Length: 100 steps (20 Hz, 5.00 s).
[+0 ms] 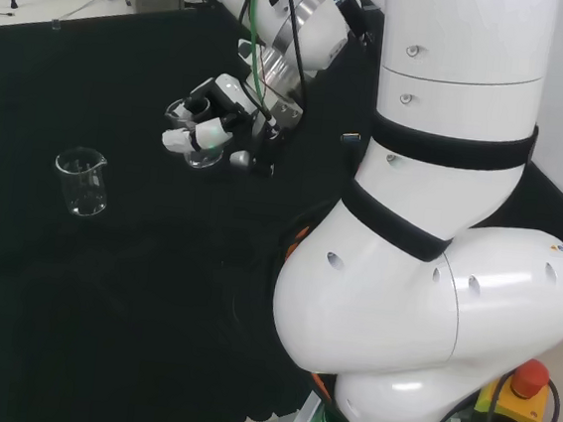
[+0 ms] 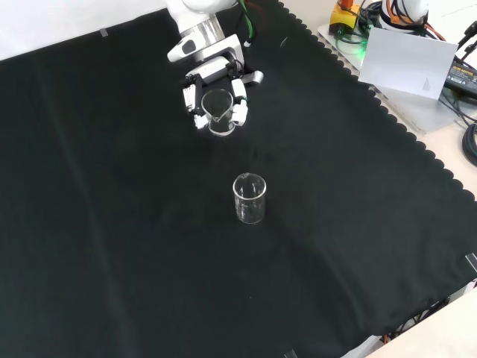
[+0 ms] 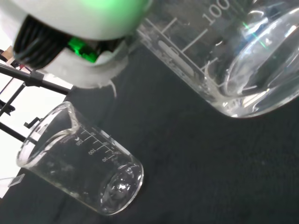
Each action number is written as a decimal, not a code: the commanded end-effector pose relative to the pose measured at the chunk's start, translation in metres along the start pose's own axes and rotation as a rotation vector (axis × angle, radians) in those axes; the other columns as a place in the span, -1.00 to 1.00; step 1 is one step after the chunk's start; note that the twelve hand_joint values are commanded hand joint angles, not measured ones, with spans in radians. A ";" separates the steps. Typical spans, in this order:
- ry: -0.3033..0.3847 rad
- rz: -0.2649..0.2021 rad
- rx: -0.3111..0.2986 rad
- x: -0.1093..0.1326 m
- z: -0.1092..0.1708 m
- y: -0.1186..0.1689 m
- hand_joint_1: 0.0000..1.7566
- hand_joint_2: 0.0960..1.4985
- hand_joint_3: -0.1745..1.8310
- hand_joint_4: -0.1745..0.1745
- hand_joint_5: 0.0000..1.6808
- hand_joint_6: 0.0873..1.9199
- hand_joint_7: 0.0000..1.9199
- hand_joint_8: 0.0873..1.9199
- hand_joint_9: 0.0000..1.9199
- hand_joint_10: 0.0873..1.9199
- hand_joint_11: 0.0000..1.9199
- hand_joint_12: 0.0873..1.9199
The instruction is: Pour the water from the handheld beaker into the one on the table.
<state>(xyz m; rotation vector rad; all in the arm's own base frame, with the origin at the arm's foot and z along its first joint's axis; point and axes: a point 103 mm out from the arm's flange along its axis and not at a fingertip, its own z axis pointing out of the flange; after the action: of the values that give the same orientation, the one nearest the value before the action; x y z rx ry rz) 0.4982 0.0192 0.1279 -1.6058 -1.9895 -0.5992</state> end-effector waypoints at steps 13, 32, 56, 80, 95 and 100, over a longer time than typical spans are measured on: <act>-0.179 -0.023 0.114 0.041 -0.002 0.007 0.35 -0.25 -0.21 0.09 0.71 -0.71 0.78 -0.99 0.64 -1.00 0.43 -0.30; -0.382 -0.044 0.228 0.082 0.021 0.018 0.35 -0.26 -0.20 0.11 0.72 -0.72 0.79 -1.00 0.64 -1.00 0.43 -0.30; -0.697 0.002 0.311 0.120 0.047 0.043 0.36 -0.28 -0.18 0.09 0.74 -0.76 0.80 -1.00 0.66 -1.00 0.43 -0.29; -0.892 0.072 0.379 0.134 0.046 0.050 0.36 -0.29 -0.17 0.14 0.75 -0.76 0.81 -1.00 0.66 -1.00 0.42 -0.28; -0.951 0.078 0.485 0.141 0.041 0.047 0.36 -0.29 -0.17 0.16 0.75 -0.76 0.81 -1.00 0.67 -1.00 0.42 -0.28; -0.976 0.081 0.514 0.144 0.043 0.047 0.36 -0.29 -0.17 0.17 0.75 -0.76 0.81 -1.00 0.67 -1.00 0.42 -0.28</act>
<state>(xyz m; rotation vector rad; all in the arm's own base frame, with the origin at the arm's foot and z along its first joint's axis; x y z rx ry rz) 0.5161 0.1608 0.1880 -1.7765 -2.3836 0.7988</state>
